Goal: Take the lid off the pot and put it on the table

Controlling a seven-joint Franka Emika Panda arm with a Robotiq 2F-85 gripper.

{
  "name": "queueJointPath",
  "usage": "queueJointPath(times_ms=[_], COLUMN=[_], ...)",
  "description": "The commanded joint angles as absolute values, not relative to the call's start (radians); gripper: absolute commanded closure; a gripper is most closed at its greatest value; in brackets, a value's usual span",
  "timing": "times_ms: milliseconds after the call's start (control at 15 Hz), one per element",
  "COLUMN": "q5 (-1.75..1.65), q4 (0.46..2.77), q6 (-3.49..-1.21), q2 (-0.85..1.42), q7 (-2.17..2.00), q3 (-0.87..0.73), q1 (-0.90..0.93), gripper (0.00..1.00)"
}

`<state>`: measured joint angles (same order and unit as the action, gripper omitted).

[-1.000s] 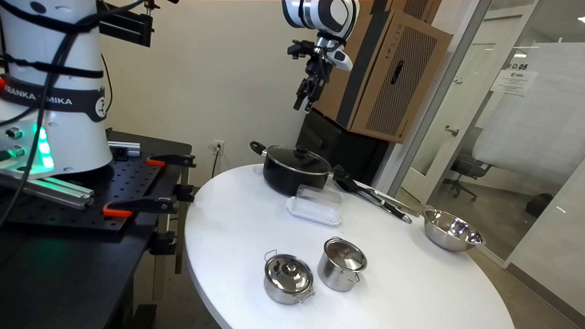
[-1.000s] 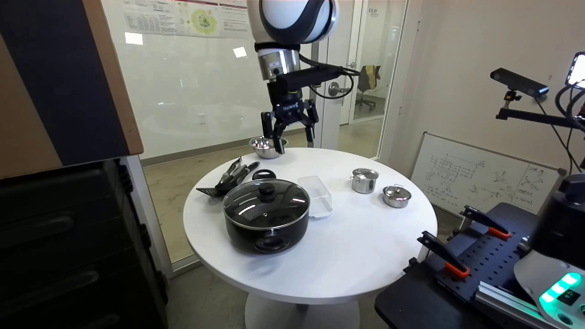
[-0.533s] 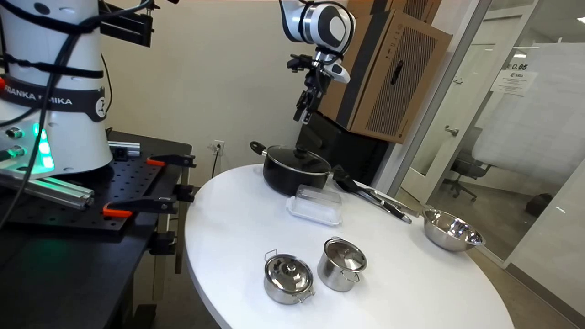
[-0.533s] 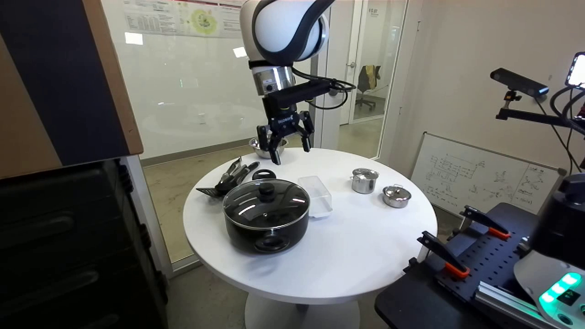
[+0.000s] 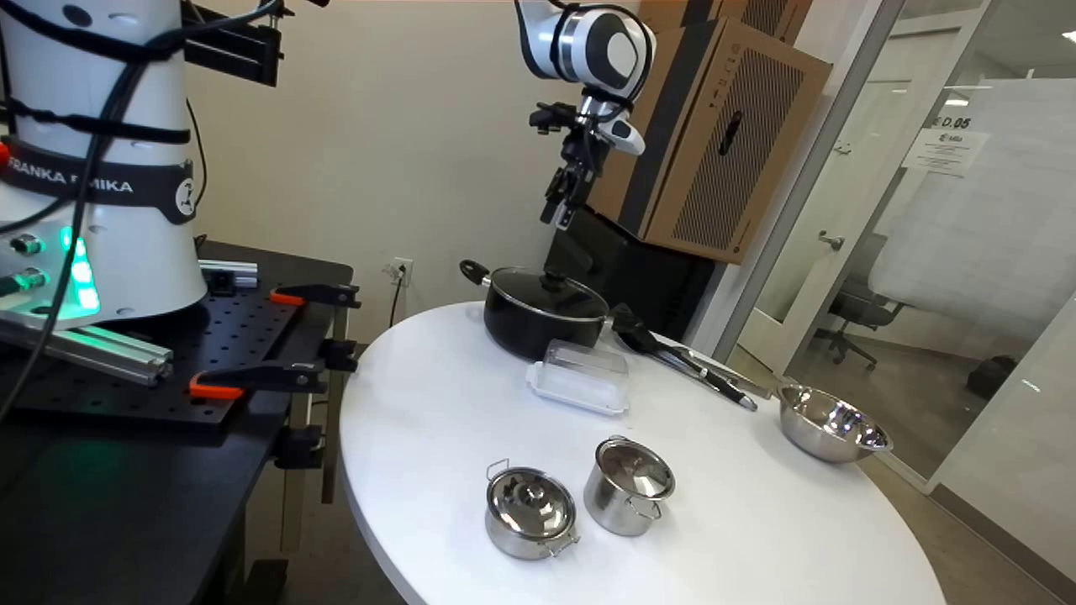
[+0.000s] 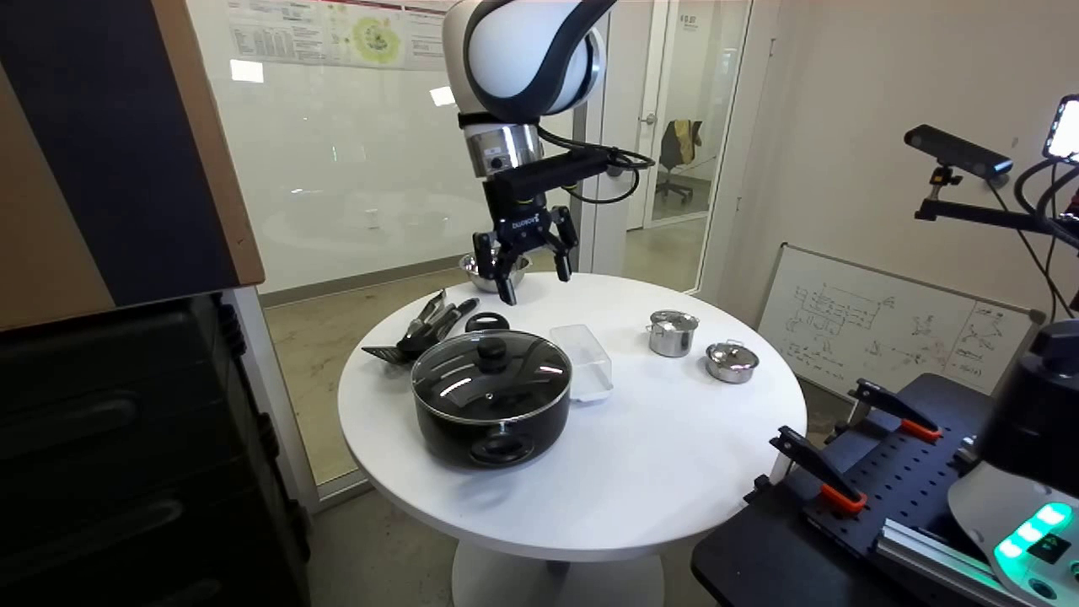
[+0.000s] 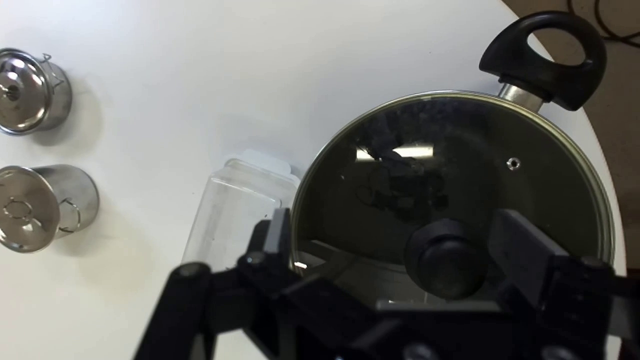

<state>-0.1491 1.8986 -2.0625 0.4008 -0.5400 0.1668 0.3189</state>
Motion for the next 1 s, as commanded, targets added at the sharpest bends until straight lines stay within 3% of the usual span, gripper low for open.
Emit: queueJointPath(times_ms=[0,933], q5=[-0.124,-0.136], q4=[1.881,1.833], q6=[-2.105,-2.237], q2=[0.419,0.54], q7=[-0.466,-0.402], q3=[0.165,0.15], q1=[0.321,0.344], gripper=[0.0,0.0])
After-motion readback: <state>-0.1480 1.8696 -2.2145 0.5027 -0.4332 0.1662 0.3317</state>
